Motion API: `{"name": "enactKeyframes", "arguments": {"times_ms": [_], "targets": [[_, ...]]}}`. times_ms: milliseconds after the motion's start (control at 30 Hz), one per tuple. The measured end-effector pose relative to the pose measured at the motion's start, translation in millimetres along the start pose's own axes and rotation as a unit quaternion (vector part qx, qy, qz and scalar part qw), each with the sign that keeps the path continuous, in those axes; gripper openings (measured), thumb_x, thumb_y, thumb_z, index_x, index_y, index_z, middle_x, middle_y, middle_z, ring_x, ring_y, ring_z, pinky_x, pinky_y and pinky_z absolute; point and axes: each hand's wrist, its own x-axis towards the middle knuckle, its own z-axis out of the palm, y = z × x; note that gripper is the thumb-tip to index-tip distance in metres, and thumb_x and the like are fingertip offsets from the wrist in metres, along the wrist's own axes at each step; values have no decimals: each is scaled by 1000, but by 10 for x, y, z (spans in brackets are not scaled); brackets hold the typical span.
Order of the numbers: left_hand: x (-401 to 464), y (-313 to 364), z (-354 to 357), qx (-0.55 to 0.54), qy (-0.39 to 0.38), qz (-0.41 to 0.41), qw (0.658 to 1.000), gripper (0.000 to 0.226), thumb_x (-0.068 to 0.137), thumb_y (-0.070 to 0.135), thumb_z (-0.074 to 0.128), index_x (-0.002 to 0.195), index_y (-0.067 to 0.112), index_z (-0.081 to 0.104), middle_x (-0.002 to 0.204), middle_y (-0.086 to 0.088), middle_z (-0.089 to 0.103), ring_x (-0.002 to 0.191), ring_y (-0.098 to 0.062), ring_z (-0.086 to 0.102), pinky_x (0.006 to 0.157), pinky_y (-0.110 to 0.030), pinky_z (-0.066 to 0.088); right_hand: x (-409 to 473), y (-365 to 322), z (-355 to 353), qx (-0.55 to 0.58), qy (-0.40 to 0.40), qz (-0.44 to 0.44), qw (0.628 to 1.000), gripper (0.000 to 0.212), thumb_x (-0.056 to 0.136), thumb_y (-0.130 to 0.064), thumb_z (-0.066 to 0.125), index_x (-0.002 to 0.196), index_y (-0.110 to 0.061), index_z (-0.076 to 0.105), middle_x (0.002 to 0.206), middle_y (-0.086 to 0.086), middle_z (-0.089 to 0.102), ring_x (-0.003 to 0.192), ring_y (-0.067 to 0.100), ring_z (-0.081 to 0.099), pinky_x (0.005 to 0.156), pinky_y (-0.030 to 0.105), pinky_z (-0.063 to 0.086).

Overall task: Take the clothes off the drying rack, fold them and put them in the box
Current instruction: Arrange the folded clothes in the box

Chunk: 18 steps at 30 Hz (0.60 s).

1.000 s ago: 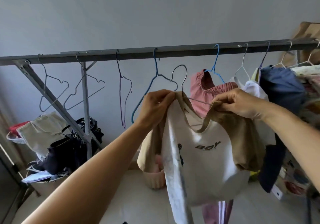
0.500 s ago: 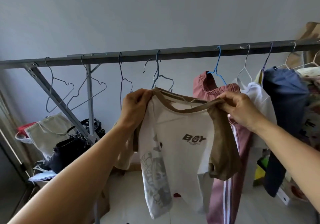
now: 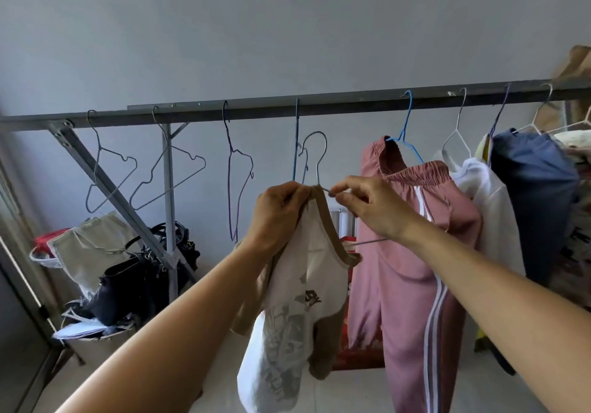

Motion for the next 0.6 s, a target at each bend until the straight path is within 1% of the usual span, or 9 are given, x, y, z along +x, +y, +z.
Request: {"name": "enactKeyframes", "arguments": {"times_ms": [67, 133, 167, 233, 300, 367, 467, 533, 600], "targets": [[11, -95, -48, 5, 8, -16, 1000, 32, 99, 21, 55, 68, 16, 63, 52, 16, 53, 51, -2, 46, 54, -25, 38, 51, 65, -52, -32, 25, 5, 999, 15, 97, -20, 56, 103, -23, 69, 97, -3, 70, 92, 13, 66, 85, 39, 55], [29, -211, -144, -18, 39, -41, 998, 29, 99, 21, 53, 75, 11, 67, 61, 8, 63, 62, -17, 61, 60, -36, 52, 98, 156, -245, -79, 46, 43, 995, 16, 98, -23, 53, 97, -29, 67, 99, -8, 69, 93, 13, 64, 85, 38, 53], [38, -264, -190, -29, 67, -49, 996, 28, 99, 21, 52, 79, 10, 67, 67, -1, 67, 68, -25, 65, 63, -42, 56, 127, 188, -362, -113, 61, 67, 989, 17, 99, -24, 51, 93, -32, 65, 99, -7, 68, 92, 15, 63, 83, 37, 52], [49, -307, -235, -18, 129, -56, 990, 28, 100, 19, 49, 79, 9, 64, 69, -6, 64, 68, -27, 61, 60, -39, 52, 193, 233, -573, -203, 110, 120, 966, 19, 98, -24, 46, 88, -27, 62, 98, 0, 68, 90, 25, 61, 75, 36, 46], [51, -290, -231, -15, 150, -52, 987, 28, 101, 18, 47, 79, 8, 60, 68, -1, 60, 63, -16, 54, 58, -31, 44, 286, 224, -685, -277, 163, 162, 933, 19, 96, -19, 43, 92, -20, 61, 99, 9, 65, 86, 32, 56, 72, 35, 37], [60, -257, -204, -48, 119, -42, 991, 26, 101, 16, 48, 81, 4, 61, 70, -1, 60, 62, -8, 52, 60, -23, 43, 399, 185, -719, -330, 180, 179, 909, 15, 96, -14, 43, 98, -12, 57, 98, 16, 62, 81, 34, 53, 71, 34, 35], [102, -199, -177, -56, 62, -25, 996, 29, 101, 16, 50, 74, 14, 58, 64, 8, 55, 56, 3, 48, 55, -13, 39, 634, 146, -726, -371, 182, 175, 894, 16, 94, -8, 47, 108, -6, 55, 102, 21, 62, 89, 40, 59, 69, 36, 38], [156, -170, -181, -51, 30, -15, 998, 29, 101, 17, 52, 73, 15, 59, 64, 9, 57, 56, 3, 49, 56, -13, 40, 814, 114, -702, -389, 179, 167, 888, 19, 93, -4, 52, 112, -3, 54, 104, 22, 64, 93, 43, 62, 69, 38, 41], [214, -157, -211, -62, 5, -12, 998, 27, 100, 17, 53, 77, 10, 65, 69, 7, 63, 61, -1, 54, 61, -17, 44, 986, 57, -670, -397, 176, 175, 884, 22, 93, 0, 52, 116, 0, 53, 109, 25, 63, 99, 45, 62, 74, 43, 46]]}}
